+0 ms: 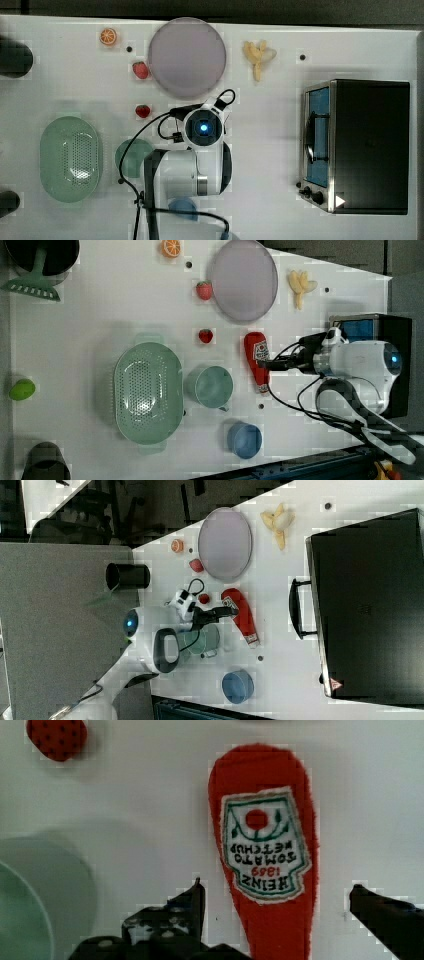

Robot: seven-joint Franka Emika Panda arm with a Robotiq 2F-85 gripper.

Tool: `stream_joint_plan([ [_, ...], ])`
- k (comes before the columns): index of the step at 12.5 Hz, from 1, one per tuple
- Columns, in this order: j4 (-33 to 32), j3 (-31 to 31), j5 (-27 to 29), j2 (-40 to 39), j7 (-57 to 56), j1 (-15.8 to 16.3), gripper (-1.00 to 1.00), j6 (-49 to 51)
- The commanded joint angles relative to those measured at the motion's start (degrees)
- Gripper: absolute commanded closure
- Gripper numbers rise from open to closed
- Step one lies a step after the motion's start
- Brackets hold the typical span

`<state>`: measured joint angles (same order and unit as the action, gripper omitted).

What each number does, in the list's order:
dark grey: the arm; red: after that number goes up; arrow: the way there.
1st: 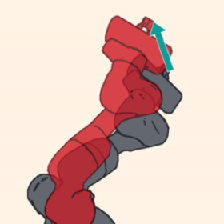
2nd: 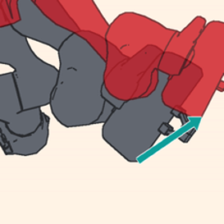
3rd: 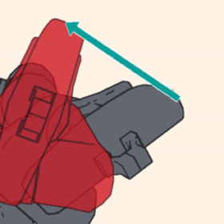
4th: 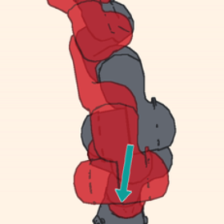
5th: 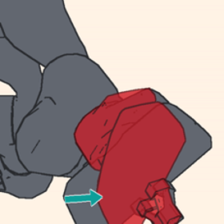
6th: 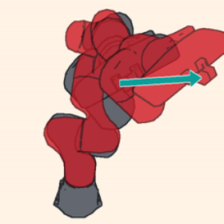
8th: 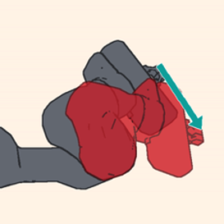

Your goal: Pick Ketchup from the table and place it in strainer.

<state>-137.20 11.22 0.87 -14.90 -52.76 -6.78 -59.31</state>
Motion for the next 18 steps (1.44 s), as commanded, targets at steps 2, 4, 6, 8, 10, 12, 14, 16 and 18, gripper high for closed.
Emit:
stream_joint_plan([
  [2, 0.1, -0.7, 0.5, -3.6, -3.2, 0.1, -1.0, -3.1],
  [4, 0.1, -0.6, 0.5, -4.7, -3.1, 0.1, -0.93, -3.8],
  [6, -0.1, -1.0, 0.5, -5.4, -3.1, 0.1, -0.43, -6.5],
  [8, -0.5, -0.8, 0.5, -5.0, -3.1, 0.1, -0.09, -7.1],
  [10, -0.1, -0.8, 0.6, -3.4, -3.1, 0.1, -0.09, -7.1],
  [12, -0.2, -1.2, 0.6, 0.6, -3.1, 0.1, -0.09, -5.7],
  [14, 0.0, -1.2, 0.6, 6.4, -3.1, 0.1, -0.09, -0.8],
  [16, 0.9, -0.8, 0.6, 12.2, -3.0, 0.2, -0.09, 7.5],
  [18, 2.7, 0.1, 0.7, 17.1, -2.8, 0.3, -0.09, 15.3],
])
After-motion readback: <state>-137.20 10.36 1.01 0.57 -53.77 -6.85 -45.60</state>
